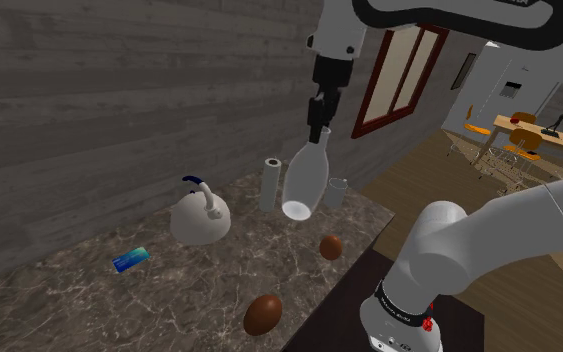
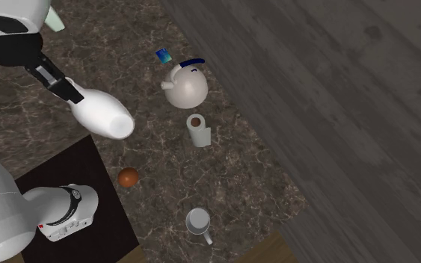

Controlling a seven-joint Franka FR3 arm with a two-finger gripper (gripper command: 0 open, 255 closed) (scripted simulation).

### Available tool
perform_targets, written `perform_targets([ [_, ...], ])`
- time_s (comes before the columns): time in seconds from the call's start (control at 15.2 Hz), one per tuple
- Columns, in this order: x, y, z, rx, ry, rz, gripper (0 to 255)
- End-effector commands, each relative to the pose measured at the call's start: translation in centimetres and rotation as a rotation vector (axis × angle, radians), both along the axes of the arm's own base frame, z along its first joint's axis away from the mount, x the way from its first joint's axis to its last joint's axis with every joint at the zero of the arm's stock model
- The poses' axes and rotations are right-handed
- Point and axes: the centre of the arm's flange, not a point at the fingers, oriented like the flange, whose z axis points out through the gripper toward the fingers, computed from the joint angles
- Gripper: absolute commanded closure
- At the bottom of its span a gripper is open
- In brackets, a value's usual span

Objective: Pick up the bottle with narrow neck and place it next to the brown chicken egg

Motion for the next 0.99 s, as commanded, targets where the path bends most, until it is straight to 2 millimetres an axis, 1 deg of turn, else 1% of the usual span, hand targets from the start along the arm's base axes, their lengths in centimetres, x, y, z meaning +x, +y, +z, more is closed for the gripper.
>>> perform_targets([
  [0.0, -0.1, 0.0, -1.1, 0.000, -0.001, 0.000, 255],
  [0.92, -0.1, 0.0, -8.4, 0.000, -0.001, 0.000, 255],
])
